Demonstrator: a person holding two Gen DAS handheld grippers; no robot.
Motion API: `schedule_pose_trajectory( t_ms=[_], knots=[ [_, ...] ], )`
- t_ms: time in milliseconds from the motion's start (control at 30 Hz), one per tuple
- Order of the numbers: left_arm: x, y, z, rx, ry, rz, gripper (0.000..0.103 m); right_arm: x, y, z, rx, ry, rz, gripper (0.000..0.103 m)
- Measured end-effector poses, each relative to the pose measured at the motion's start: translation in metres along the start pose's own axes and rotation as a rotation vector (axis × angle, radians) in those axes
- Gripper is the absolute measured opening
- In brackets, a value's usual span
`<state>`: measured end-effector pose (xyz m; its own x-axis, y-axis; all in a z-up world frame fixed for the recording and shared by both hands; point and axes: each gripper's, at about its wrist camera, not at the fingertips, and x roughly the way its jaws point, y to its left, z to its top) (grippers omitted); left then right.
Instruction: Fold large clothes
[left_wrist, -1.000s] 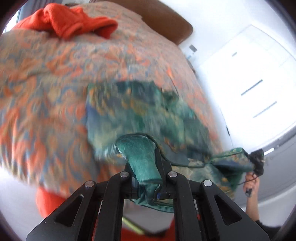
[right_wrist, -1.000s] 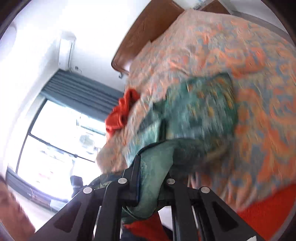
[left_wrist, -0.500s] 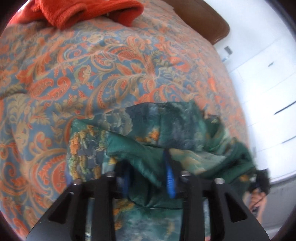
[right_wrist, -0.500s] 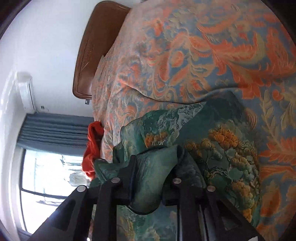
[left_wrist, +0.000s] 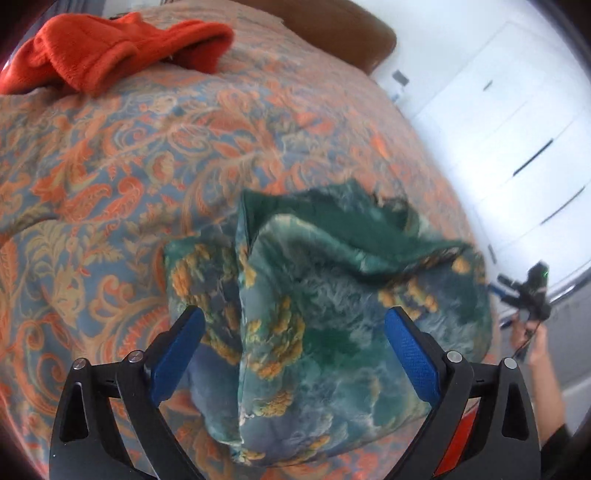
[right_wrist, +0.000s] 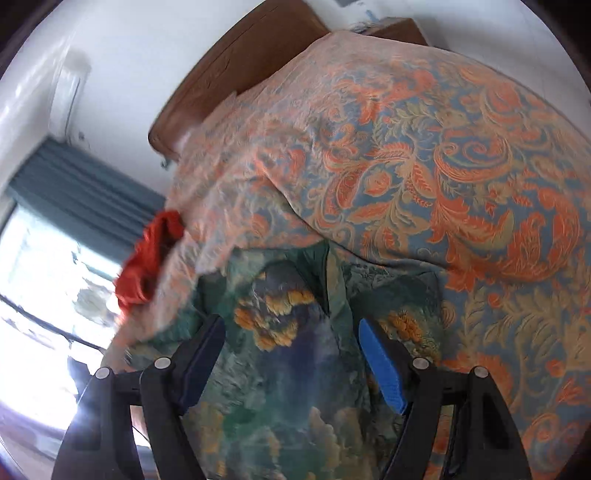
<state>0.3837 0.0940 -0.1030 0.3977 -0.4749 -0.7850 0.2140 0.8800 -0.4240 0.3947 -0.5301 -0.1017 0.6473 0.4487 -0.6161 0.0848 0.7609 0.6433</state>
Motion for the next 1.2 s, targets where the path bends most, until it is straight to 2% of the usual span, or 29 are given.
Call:
schedule_pose_trajectory(
  t_ms=[67,133,167,200,233,267,300,333,367,433,533,633,667,733,800,867,933,1000,1200],
  knots=[
    [0.028,-0.015,-0.001,0.049,0.019,0.093,0.097,0.021,0.016,-0.008,-0.09,0.04,-0.098,0.077],
    [0.05,-0.025,0.004,0.04,0.028,0.152,0.088,0.037,0.018,-0.012,-0.089,0.049,-0.152,0.077],
    [0.059,-0.028,0.008,0.026,0.037,0.172,0.072,0.048,0.02,-0.015,-0.083,0.045,-0.179,0.077],
    [0.067,-0.03,0.011,-0.002,0.051,0.202,0.047,0.052,0.021,-0.019,-0.093,0.038,-0.209,0.078],
    [0.069,-0.031,0.013,-0.019,0.052,0.232,0.029,0.06,0.025,-0.023,-0.13,0.034,-0.266,0.069],
    [0.069,-0.03,0.015,-0.035,0.05,0.27,0.012,0.063,0.031,-0.027,-0.177,0.022,-0.324,0.038],
    [0.065,-0.03,0.018,-0.053,0.034,0.271,0.01,0.068,0.037,-0.028,-0.214,0.022,-0.37,0.025],
    [0.058,-0.029,0.019,-0.06,0.01,0.273,0.009,0.066,0.043,-0.031,-0.248,0.01,-0.407,0.016],
    [0.048,-0.029,0.021,-0.067,-0.025,0.28,0.008,0.06,0.05,-0.033,-0.278,-0.013,-0.43,0.013],
    [0.024,-0.031,0.024,-0.081,-0.102,0.285,0.008,0.039,0.069,-0.038,-0.376,-0.105,-0.489,0.011],
    [-0.008,-0.041,0.034,-0.086,-0.259,0.278,0.008,0.008,0.091,-0.034,-0.452,-0.264,-0.546,0.011],
    [-0.011,-0.06,0.042,-0.041,-0.386,0.376,0.008,-0.008,0.106,-0.02,-0.453,-0.398,-0.554,0.011],
    [-0.004,-0.064,0.044,-0.021,-0.407,0.42,0.008,-0.008,0.109,-0.015,-0.447,-0.429,-0.56,0.011],
    [0.022,-0.064,0.047,0.002,-0.401,0.498,0.008,-0.001,0.108,-0.008,-0.433,-0.465,-0.572,0.011],
    [0.047,-0.055,0.046,0.011,-0.36,0.541,0.009,0.017,0.101,-0.002,-0.431,-0.461,-0.597,0.011],
    [0.079,-0.036,0.039,-0.001,-0.296,0.563,0.01,0.045,0.081,0.0,-0.416,-0.399,-0.627,0.011],
    [0.096,-0.021,0.029,-0.013,-0.27,0.56,0.012,0.074,0.06,-0.002,-0.409,-0.332,-0.65,0.011],
    [0.108,-0.015,0.02,-0.006,-0.273,0.56,0.015,0.094,0.035,-0.011,-0.38,-0.281,-0.629,0.011],
    [0.125,-0.008,0.006,-0.005,-0.291,0.547,0.019,0.119,0.003,-0.024,-0.327,-0.247,-0.552,0.013]
  ],
)
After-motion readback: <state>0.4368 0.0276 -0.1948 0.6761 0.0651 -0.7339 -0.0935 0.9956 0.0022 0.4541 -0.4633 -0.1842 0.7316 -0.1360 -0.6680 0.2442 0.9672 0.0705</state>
